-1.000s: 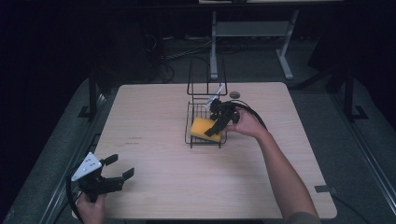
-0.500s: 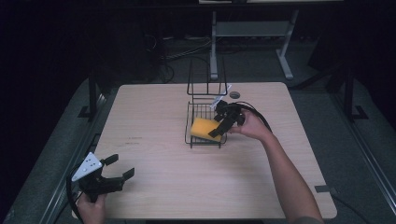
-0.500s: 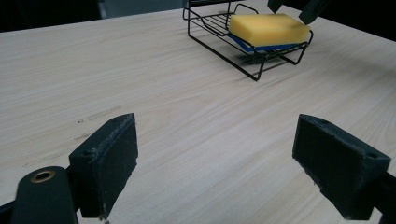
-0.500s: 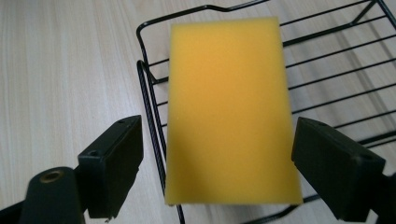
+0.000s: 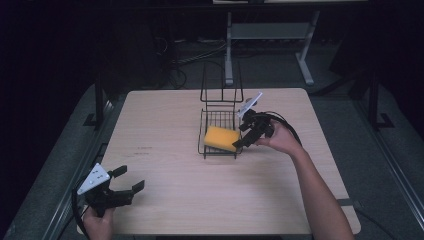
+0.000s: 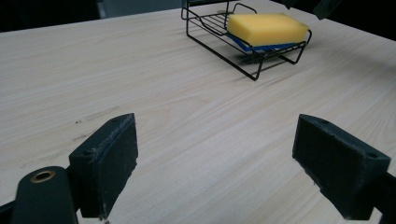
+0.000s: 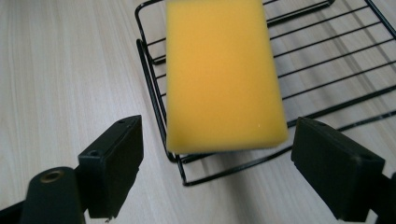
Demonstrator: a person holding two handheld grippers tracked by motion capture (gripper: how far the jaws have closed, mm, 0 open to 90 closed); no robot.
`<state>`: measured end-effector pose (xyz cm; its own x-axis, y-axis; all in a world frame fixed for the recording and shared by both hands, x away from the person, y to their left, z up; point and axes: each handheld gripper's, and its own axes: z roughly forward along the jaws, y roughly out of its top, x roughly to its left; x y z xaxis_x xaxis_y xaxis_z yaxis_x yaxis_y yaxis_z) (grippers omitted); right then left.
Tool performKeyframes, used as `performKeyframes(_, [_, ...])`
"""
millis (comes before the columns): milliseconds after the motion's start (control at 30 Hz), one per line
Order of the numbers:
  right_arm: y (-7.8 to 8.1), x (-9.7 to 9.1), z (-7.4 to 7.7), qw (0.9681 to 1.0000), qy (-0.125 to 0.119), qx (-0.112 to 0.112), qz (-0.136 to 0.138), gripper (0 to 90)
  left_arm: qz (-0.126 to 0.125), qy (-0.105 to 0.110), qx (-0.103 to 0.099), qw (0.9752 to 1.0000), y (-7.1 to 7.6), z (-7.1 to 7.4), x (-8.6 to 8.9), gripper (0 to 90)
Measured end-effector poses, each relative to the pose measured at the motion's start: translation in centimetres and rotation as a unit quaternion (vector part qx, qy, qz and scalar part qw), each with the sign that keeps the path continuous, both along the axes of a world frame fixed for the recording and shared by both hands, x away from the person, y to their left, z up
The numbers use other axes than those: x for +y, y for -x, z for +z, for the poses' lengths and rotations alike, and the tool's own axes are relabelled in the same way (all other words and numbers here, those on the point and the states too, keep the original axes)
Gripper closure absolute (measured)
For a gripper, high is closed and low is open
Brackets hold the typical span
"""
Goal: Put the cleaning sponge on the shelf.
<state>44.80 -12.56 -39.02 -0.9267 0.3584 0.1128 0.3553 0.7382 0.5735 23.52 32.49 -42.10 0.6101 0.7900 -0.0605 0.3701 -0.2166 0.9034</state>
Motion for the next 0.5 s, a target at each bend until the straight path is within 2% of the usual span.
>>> performKeyframes(100, [0.5, -0.9, -0.1, 1.0000, 0.006, 0.002, -0.006, 16.5, 0.000, -0.003, 0.000, 1.0000, 0.0, 0.0, 0.0, 13.4])
performKeyframes(500, [2.1, -3.5, -0.3, 0.9998, 0.004, -0.004, -0.020, 16.5, 0.001, -0.003, 0.000, 1.0000, 0.0, 0.0, 0.0, 13.4])
